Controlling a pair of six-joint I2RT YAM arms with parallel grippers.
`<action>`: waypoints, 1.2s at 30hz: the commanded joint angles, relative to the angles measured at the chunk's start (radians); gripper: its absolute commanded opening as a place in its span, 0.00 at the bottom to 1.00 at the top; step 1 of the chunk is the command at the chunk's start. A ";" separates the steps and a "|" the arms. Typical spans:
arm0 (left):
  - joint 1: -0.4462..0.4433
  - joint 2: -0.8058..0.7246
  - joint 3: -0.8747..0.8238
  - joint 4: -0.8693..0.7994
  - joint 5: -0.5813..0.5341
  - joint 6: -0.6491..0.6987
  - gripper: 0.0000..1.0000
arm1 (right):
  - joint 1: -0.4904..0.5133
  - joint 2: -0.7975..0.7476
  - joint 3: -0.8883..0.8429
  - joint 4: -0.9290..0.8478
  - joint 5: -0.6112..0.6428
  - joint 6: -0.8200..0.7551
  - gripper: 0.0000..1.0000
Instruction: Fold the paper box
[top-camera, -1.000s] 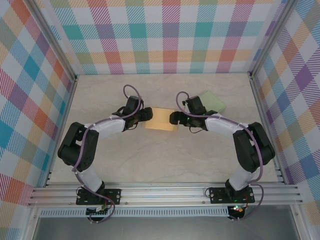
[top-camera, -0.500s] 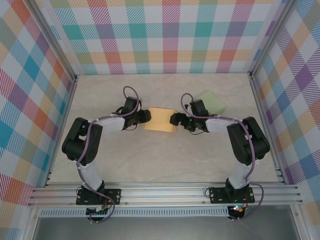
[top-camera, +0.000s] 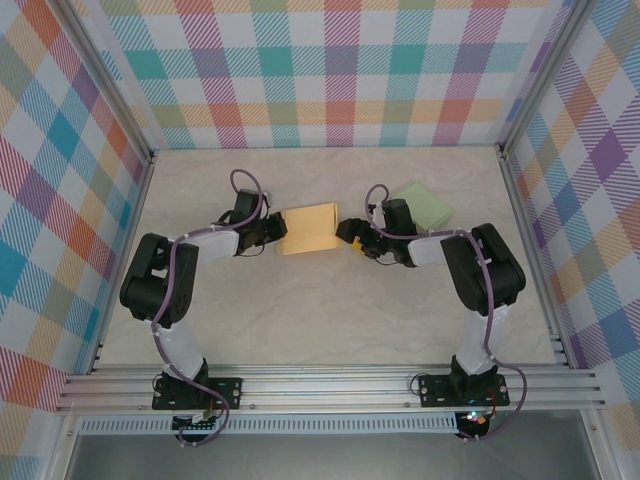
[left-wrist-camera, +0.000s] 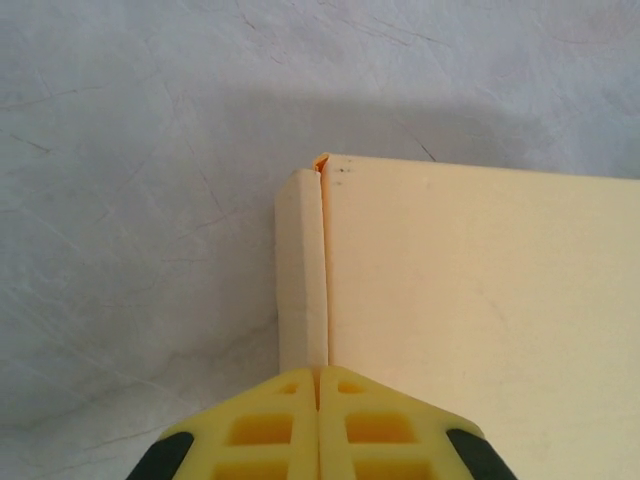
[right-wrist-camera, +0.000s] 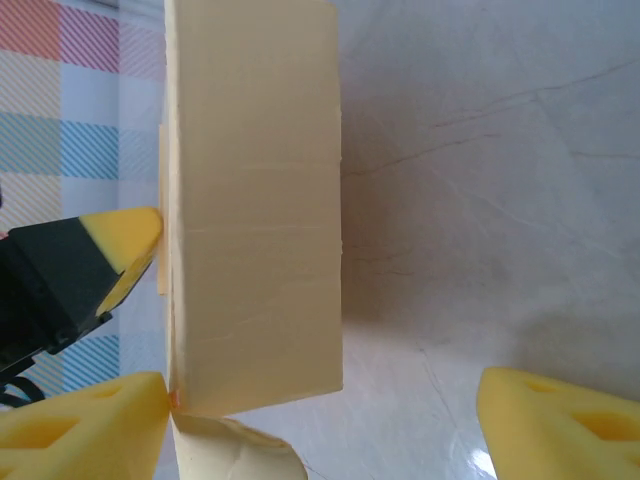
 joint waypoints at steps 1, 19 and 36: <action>0.023 0.045 0.003 -0.048 0.043 -0.007 0.07 | 0.016 0.061 -0.003 0.097 -0.056 0.046 0.80; 0.024 0.059 0.040 -0.063 0.100 0.005 0.08 | 0.018 0.133 0.141 0.140 -0.167 0.018 0.65; 0.023 -0.279 -0.197 0.149 0.079 0.030 0.50 | -0.002 -0.024 -0.030 0.138 -0.168 0.164 0.46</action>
